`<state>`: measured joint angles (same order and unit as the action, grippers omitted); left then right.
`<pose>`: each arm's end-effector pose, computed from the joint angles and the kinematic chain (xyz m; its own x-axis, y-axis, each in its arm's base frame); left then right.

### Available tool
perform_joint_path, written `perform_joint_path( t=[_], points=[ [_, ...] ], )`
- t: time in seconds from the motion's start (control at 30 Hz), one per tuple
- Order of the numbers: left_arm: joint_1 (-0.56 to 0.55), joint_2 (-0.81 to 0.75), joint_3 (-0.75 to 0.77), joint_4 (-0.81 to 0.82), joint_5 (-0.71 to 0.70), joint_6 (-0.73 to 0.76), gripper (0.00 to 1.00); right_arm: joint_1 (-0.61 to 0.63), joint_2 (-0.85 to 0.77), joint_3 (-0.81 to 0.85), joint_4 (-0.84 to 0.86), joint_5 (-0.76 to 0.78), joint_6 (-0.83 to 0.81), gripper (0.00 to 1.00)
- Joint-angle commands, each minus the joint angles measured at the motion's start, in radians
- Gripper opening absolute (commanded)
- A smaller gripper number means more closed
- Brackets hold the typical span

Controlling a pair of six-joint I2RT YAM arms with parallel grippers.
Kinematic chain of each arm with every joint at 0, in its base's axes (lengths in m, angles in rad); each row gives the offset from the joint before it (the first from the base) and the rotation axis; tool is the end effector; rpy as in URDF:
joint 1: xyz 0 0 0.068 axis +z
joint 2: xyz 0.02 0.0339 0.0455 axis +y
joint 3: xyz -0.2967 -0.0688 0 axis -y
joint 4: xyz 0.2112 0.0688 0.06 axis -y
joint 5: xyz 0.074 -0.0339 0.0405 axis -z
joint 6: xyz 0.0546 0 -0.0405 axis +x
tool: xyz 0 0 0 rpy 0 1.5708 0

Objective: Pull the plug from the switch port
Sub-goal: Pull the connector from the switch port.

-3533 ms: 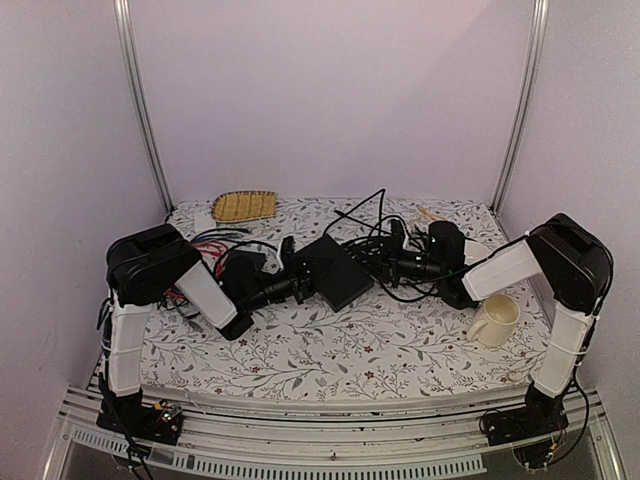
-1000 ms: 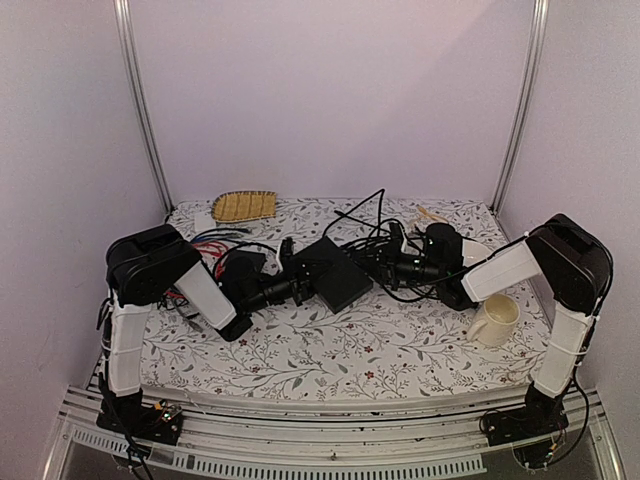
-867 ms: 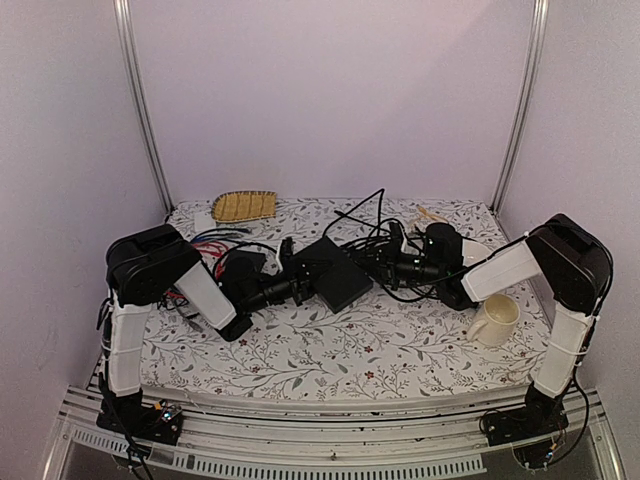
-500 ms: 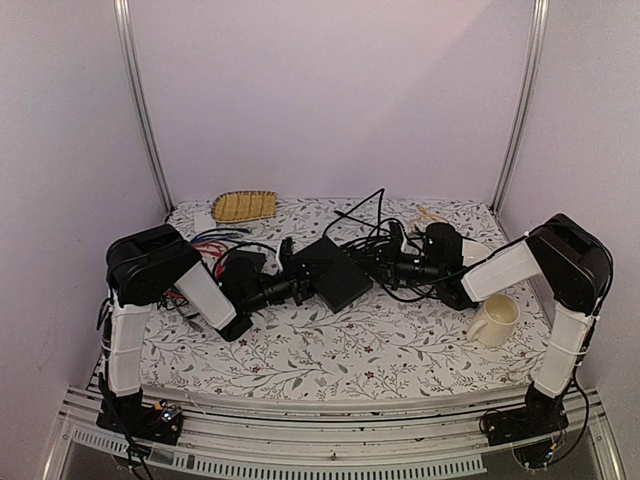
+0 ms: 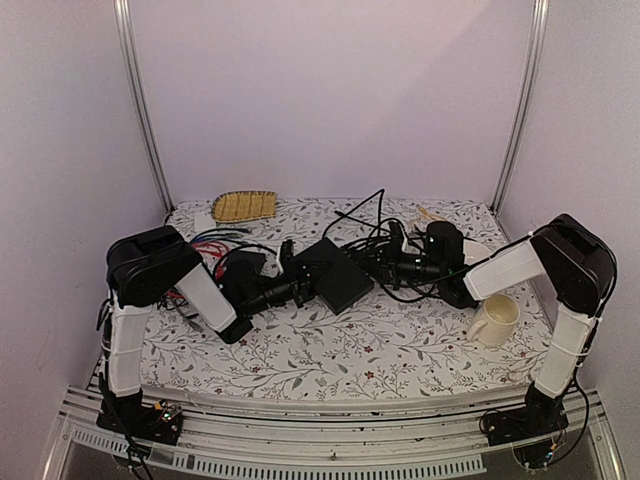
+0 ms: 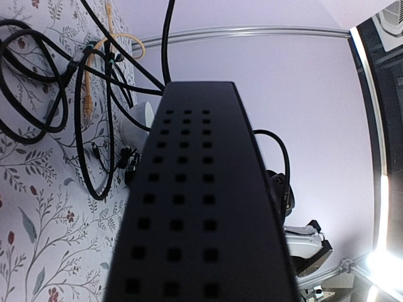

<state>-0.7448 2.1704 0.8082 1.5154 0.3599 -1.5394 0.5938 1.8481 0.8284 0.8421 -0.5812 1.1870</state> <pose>0.2910 -0.2944 0.1833 -0.8863 -0.4552 -0.0847 0.1401 -0.0892 -0.9861 0.2987 0.2378 0.2292 -0.9038 0.3250 -0.2786 -0.2070 0.2378 0.9490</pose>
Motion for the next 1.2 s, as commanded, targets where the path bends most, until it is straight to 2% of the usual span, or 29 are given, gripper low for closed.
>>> perform_joint_path(
  t=[0.0,0.7,1.03,1.17],
  points=[
    [-0.002,-0.048,-0.017,0.302,-0.065,-0.02,0.0,-0.031,-0.063,-0.01,0.005,0.014,-0.053,0.01],
    [-0.005,-0.124,-0.065,0.249,-0.108,-0.038,0.0,-0.099,-0.11,-0.098,0.094,0.088,-0.091,0.01],
    [-0.006,-0.119,-0.069,0.26,-0.114,-0.033,0.0,-0.115,-0.129,-0.103,0.1,0.115,-0.067,0.01],
    [-0.011,-0.11,-0.063,0.261,-0.124,-0.029,0.0,-0.115,-0.109,-0.091,0.131,0.132,-0.004,0.01]
  ],
)
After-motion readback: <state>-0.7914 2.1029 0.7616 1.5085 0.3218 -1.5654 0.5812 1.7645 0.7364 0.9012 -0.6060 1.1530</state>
